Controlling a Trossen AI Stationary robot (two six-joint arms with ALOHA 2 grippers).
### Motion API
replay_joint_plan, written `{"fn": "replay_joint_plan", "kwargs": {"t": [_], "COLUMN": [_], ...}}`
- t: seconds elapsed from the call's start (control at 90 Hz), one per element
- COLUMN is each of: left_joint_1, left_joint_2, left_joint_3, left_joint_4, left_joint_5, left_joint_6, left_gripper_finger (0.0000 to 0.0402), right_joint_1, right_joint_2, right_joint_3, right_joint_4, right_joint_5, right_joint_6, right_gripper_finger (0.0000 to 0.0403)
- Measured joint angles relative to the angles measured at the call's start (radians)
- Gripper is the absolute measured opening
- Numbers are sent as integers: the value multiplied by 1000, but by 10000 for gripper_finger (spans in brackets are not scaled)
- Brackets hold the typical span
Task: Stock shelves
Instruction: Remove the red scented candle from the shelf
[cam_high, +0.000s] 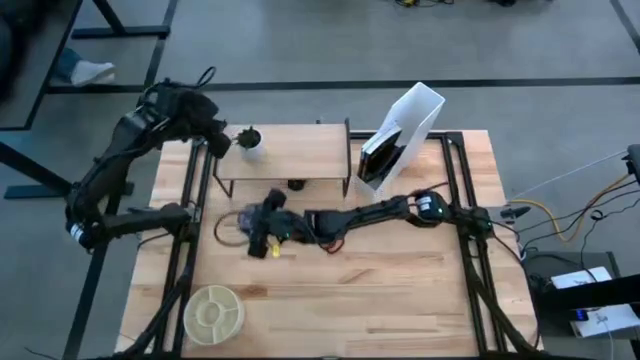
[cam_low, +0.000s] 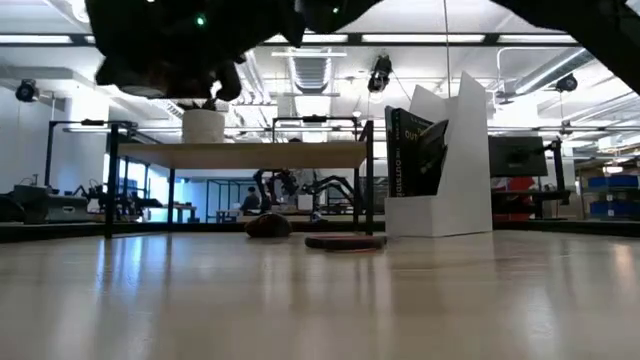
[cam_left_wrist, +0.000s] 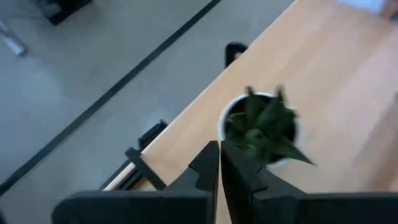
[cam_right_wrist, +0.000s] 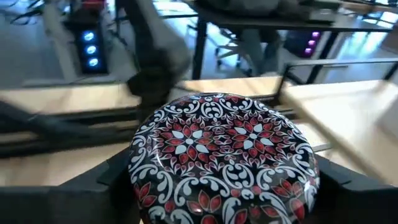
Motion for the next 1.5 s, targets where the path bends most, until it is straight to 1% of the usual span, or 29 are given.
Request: {"fn": "replay_joint_plan", "kwargs": {"t": [0.133, 0.222, 0.356, 0.444, 0.667, 0.8, 0.922, 0.989, 1.111, 1.189, 1.278, 1.4, 1.5], "left_joint_1": [-1, -2, -1, -1, -1, -1, -1, -1, -1, -1, -1, -1, -1], "left_joint_2": [-46, -66, -81, -81, -70, -69, -58, -52, -38, -28, -23, -26, -29], "left_joint_3": [-40, -80, -143, -184, -281, -344, -382, -394, -403, -404, -404, -404, -404], "left_joint_4": [-5, -7, 2, 21, 94, 190, 248, 266, 285, 287, 291, 297, 297], "left_joint_5": [71, 88, 88, 88, 88, 88, 88, 88, 88, 88, 88, 88, 88], "left_joint_6": [-20, -17, -15, -15, -17, -18, -18, -19, -19, -19, -19, -19, -19], "left_gripper_finger": [0, 0, 0, 0, 0, 0, 0, 0, 0, 0, 0, 0, 0], "right_joint_1": [69, 109, 159, 191, 273, 314, 315, 302, 259, 228, 202, 174, 150], "right_joint_2": [-10, -33, -86, -127, -245, -277, -273, -246, -203, -182, -150, -149, -150], "right_joint_3": [-52, -100, -234, -350, -607, -734, -829, -857, -873, -853, -811, -791, -793], "right_joint_4": [3, 11, 69, 124, 145, 141, 226, 311, 380, 379, 386, 387, 378], "right_joint_5": [-1, -2, 32, 75, 202, 304, 367, 369, 376, 374, 362, 336, 339], "right_joint_6": [2, 23, 87, 134, 234, 303, 367, 402, 428, 416, 367, 350, 350], "right_gripper_finger": [268, 268, 268, 268, 268, 272, 271, 270, 278, 283, 282, 275, 278]}}
